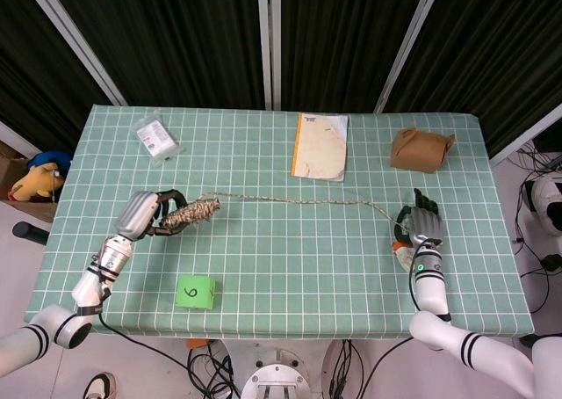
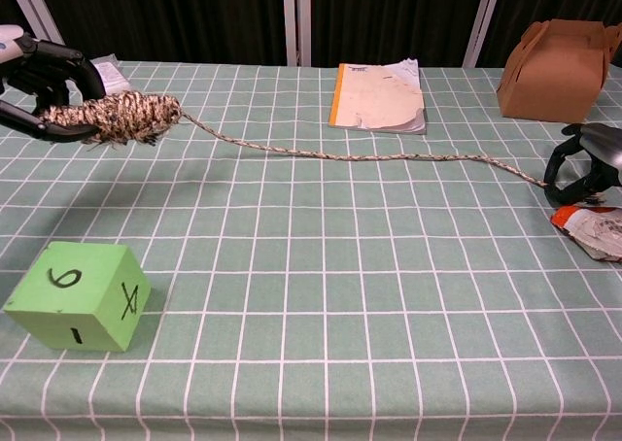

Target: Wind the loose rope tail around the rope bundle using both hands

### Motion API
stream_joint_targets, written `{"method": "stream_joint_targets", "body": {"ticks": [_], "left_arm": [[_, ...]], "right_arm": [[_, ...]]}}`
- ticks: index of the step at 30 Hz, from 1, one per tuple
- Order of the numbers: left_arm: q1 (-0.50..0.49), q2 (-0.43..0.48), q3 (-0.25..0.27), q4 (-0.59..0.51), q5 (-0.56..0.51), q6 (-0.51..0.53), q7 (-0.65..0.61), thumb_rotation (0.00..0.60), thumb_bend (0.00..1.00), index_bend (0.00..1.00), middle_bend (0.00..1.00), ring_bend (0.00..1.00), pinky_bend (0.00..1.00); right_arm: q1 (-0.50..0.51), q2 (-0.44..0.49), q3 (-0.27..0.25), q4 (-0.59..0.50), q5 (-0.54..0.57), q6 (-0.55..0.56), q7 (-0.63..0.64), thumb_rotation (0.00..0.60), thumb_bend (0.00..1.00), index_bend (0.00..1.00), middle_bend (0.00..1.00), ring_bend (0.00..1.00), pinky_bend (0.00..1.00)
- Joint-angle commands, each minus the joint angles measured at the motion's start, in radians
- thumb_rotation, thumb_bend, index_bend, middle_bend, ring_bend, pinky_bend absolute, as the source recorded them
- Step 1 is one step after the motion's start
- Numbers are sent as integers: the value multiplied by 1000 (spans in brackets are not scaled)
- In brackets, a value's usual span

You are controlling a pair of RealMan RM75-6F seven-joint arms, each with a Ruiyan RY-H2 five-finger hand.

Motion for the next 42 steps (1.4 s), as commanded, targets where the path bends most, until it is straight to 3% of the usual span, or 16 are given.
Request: {"method": "stream_joint_targets", "body": {"ticks": [1,20,29,34,42], "left_arm": [[0,0,2,1,1,-3,0,600,479,722,728,695,723],[0,5,-6,-1,-2,2,-22,600,478,723,729,695,723],[2,17,-27,-28,-20,11,-70,600,478,723,729,695,723],[0,22,-78,-81,-62,21,-144,600,479,724,729,695,723],[-8,29,-208,-205,-212,17,-97,600,478,732,735,697,725]], "right_arm": [[1,-4,1,4,-1,3,-2,600,396,585,0,0,0],[-6,-24,19,19,-54,49,30,600,502,763,45,0,0],[-34,52,58,-114,-199,128,158,600,573,854,91,0,0],[-49,110,52,-237,-297,172,187,600,572,869,97,0,0],[-75,168,-29,-381,-448,184,220,600,594,877,98,0,0]]}}
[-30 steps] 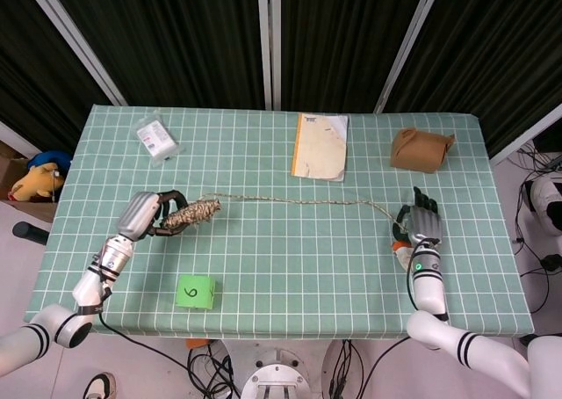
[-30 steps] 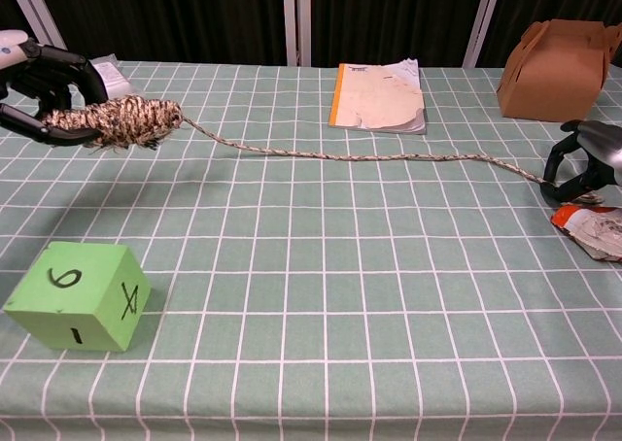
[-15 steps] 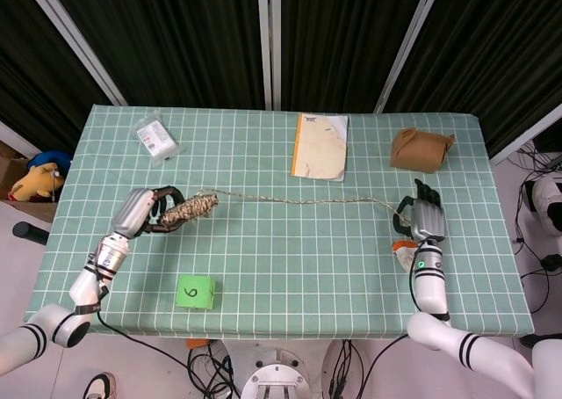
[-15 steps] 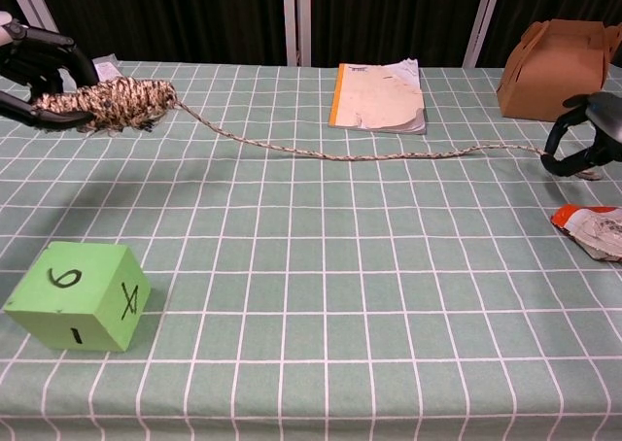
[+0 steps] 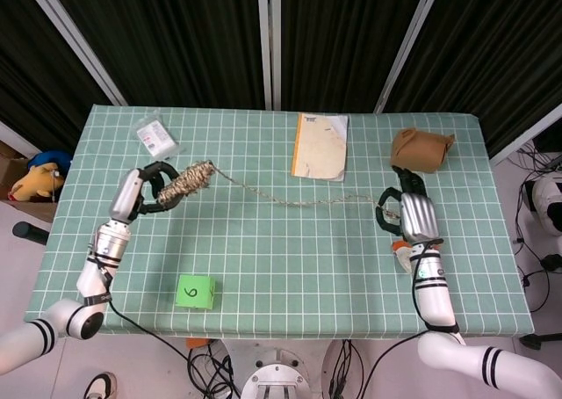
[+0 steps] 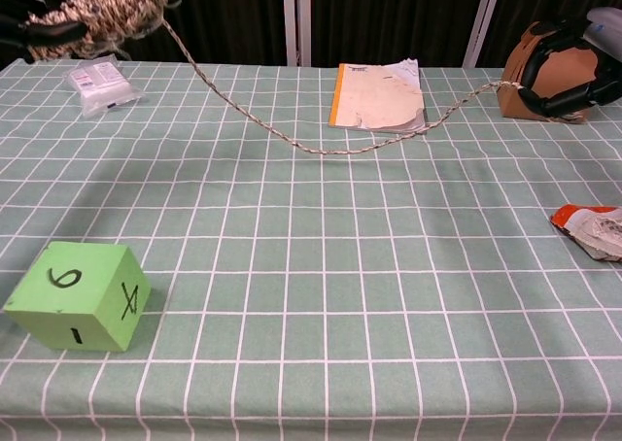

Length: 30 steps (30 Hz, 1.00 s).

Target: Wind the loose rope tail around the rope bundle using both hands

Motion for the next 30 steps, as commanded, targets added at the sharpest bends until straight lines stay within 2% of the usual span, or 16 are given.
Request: {"method": "stream_joint_targets", "body": {"ticks": [1,7,17,24,30], "left_arm": [[-8,11,-57,-74,-77,-21,50,600,478,733,735,697,725],[-27,12,-69,-158,-126,-58,191,600,478,740,745,708,735],[-78,-73,-94,-222,-168,-74,352,600,478,749,756,722,751],[-103,-134,-110,-247,-166,-62,390,600,479,749,757,722,751],[-116,-167,-90,-249,-151,-79,409,600,479,750,757,722,751]], "right_arm": [[-11,25,-39,-56,-74,10,24,600,594,878,98,0,0],[17,47,-57,-143,-201,-1,43,600,589,889,103,0,0],[138,47,14,-249,-211,-76,-101,600,585,894,105,0,0],[247,28,86,-279,-141,-152,-172,600,576,896,105,0,0],[328,2,170,-272,-59,-176,-167,600,575,899,108,0,0]]}}
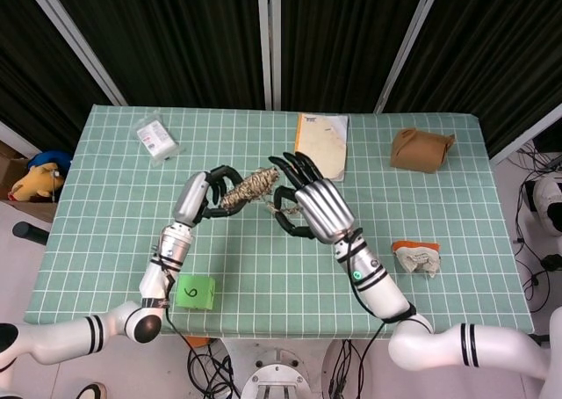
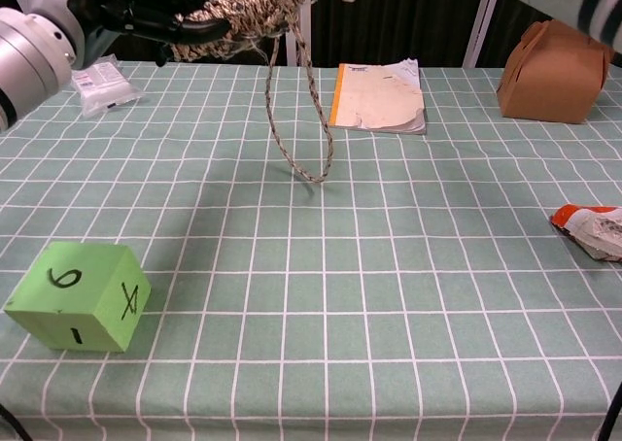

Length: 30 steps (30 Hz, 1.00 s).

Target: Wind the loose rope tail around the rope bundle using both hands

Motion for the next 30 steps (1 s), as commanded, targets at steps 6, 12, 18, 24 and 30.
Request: {"method": "stream_joint_targets", "body": {"ticks": [6,12,18,24,30], "left_arm": [[-3,-40,26,10,29,-2,3,600,478,751,757,722,751],[-6,-40,53,2,100,-13,-56,600,478,753,759,723,751],[2,-10,90,-3,213,4,-226,600,479,753,758,723,752],[9,15,100,16,277,26,-475,600,479,755,762,724,753],[8,31,109,42,323,50,-690,600,479,757,764,725,753]], "right_arm": [[123,-32,96,23,164,-59,-5,600,595,904,117,0,0],[231,-64,154,102,288,-76,-31,600,600,905,117,0,0],[279,-81,182,183,354,-52,-11,600,604,905,119,0,0],[272,-70,164,228,421,-57,41,600,606,908,121,0,0],[258,-60,134,267,460,-75,81,600,608,910,121,0,0]]}}
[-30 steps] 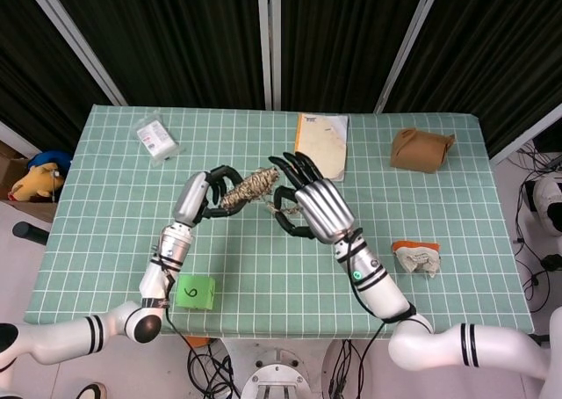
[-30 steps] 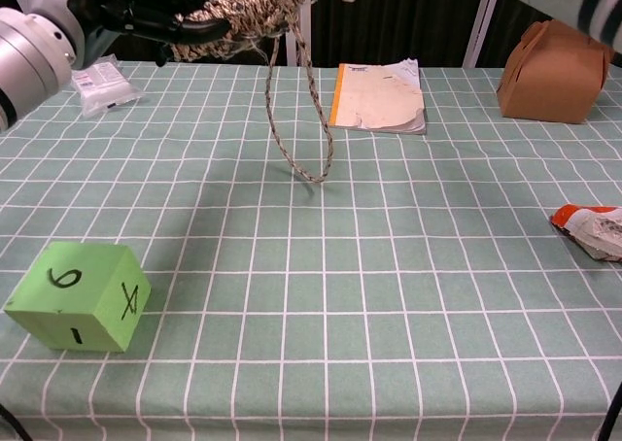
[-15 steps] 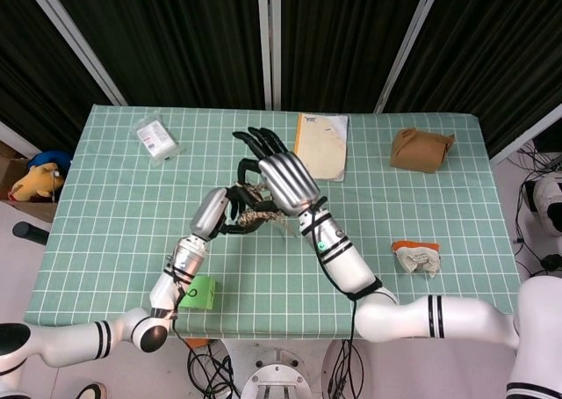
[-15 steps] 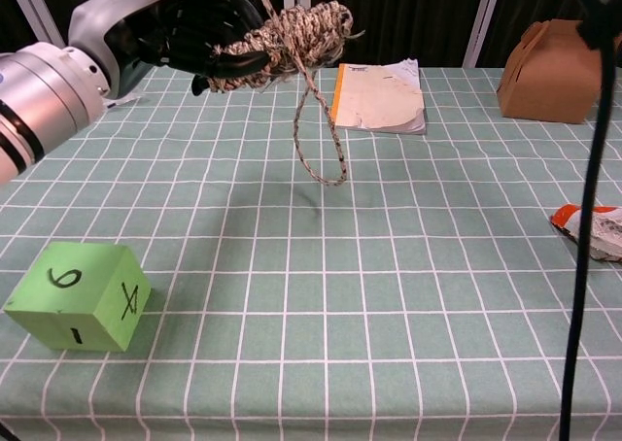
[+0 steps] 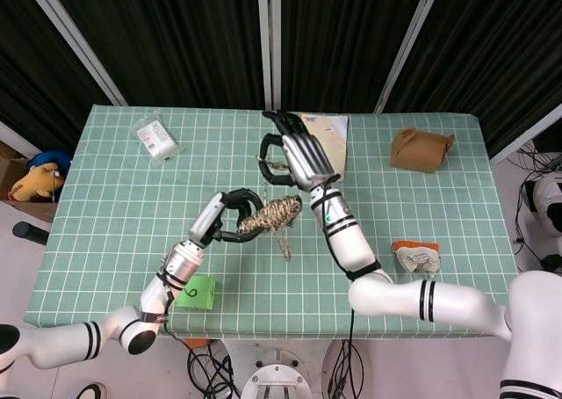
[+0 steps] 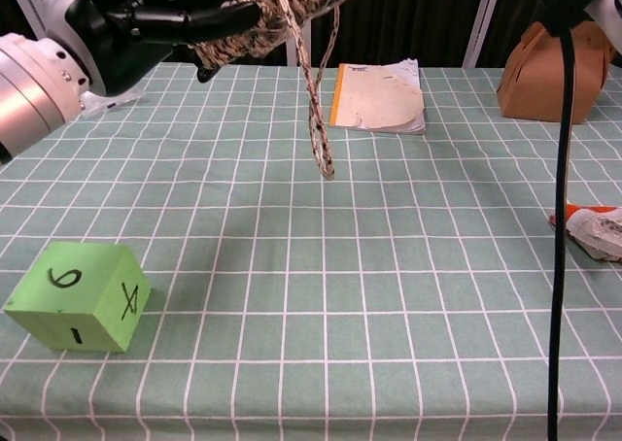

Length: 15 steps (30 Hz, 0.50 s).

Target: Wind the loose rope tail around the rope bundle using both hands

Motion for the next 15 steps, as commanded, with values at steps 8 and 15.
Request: {"method": "stream_joint_targets", "body": {"ticks": [8,15], "left_arm": [[-3,32,7,36,40,36,-268,600,479,759,764,725,753],[3,36,-18,28,-25,23,-318,600,479,760,765,725,753]], "right_arm": [[-39,19,-56,32,-18,-7,75,600,610,913,122,0,0],[-91,38,-105,21,-67,-6,142,600,622,920,125,0,0]]}}
